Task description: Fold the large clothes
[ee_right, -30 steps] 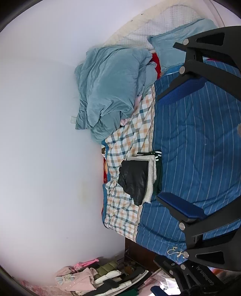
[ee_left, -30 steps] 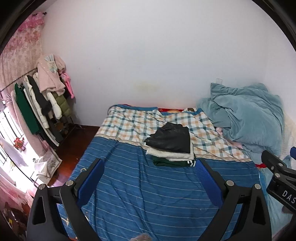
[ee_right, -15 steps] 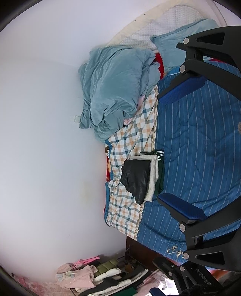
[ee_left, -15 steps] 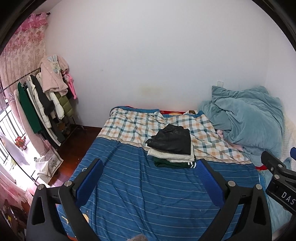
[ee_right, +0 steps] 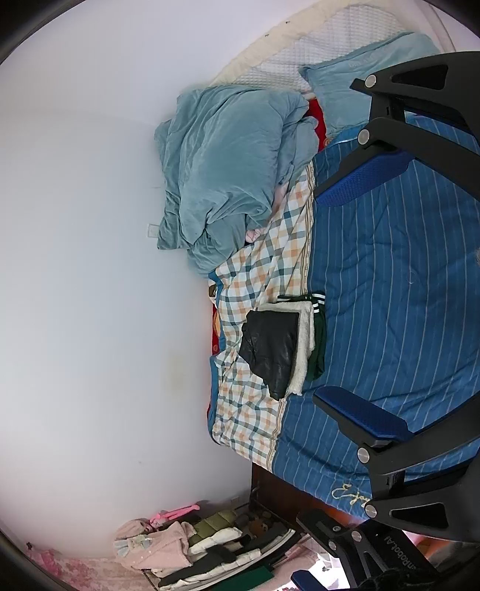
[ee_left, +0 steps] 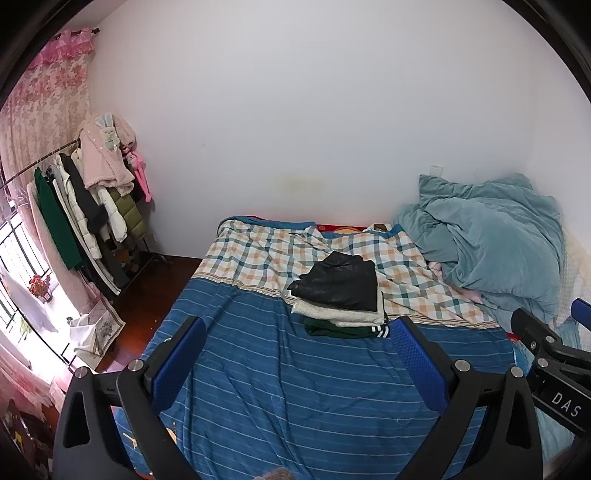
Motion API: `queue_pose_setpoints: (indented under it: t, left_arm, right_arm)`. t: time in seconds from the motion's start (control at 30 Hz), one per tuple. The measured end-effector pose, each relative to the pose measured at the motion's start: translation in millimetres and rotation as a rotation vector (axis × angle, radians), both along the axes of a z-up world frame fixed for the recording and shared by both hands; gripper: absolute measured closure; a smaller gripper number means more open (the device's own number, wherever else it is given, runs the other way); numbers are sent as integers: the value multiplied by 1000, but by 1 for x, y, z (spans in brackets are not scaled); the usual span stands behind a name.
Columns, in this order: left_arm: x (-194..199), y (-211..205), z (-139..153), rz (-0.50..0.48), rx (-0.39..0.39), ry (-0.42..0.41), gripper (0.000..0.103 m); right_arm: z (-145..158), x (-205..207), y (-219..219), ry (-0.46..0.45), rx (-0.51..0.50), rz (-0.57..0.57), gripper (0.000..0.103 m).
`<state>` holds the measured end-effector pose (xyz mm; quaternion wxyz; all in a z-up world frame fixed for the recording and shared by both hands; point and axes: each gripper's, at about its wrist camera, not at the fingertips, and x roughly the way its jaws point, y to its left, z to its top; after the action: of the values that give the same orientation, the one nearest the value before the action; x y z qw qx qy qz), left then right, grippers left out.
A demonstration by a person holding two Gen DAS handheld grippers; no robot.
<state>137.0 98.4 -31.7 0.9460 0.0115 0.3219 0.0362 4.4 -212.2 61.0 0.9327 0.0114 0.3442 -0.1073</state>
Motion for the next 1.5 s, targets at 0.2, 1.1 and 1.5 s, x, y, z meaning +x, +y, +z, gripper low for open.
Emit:
queue_pose_setpoints:
  t: [0.2,1.1,1.5]
  left_arm:
    - [-1,-3,6,-8,0,-5,0]
    - [-5,-5,17,-8,6,-20,0]
    - [-6,-6,17,-7,8,-20,0]
  right_arm:
    - [0,2,0,-4,3,3,4]
    - [3,-10,6,-14,8,-3,3]
    - [3,-15,5,-16,8,-8,3]
